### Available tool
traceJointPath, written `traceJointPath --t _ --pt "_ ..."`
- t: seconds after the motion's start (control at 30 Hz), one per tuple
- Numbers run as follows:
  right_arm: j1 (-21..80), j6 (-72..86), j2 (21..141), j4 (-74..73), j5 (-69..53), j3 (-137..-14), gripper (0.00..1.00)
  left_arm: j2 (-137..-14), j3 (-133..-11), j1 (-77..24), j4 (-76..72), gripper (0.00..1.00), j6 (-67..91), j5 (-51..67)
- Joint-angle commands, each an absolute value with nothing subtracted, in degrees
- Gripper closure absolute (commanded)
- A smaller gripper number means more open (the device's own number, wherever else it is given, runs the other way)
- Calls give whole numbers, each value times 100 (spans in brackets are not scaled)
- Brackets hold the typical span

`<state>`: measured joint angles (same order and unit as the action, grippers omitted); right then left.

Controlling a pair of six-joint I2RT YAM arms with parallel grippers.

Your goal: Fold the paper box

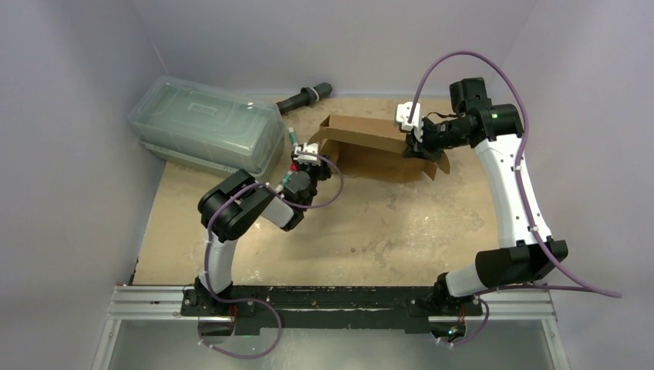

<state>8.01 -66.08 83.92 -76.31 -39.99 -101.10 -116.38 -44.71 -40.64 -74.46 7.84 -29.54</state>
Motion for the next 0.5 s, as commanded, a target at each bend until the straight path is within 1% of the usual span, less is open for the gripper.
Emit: traceJointPath --t 0.0,0.03,0.1,0.27,0.47 --pt "877 -6452 8285 -7913 -4382 -10133 100 -11798 -4521 -4069 -8110 36 565 -2586" --pt "885 -6444 8280 -7916 -4392 -10135 100 -11828 -4526 -4073 -8191 32 539 -2445" --pt "888 -6433 8271 -7917 -4397 -10142 100 -11881 -4540 -4070 -8310 28 419 -2230" --pt "888 -6425 8244 -7912 -4403 -10134 100 -11846 -4486 -3899 -8379 24 737 -2424" --pt "887 -6442 8228 -7916 -4414 -10118 100 -11740 -4351 -3544 -8551 23 1314 -1511"
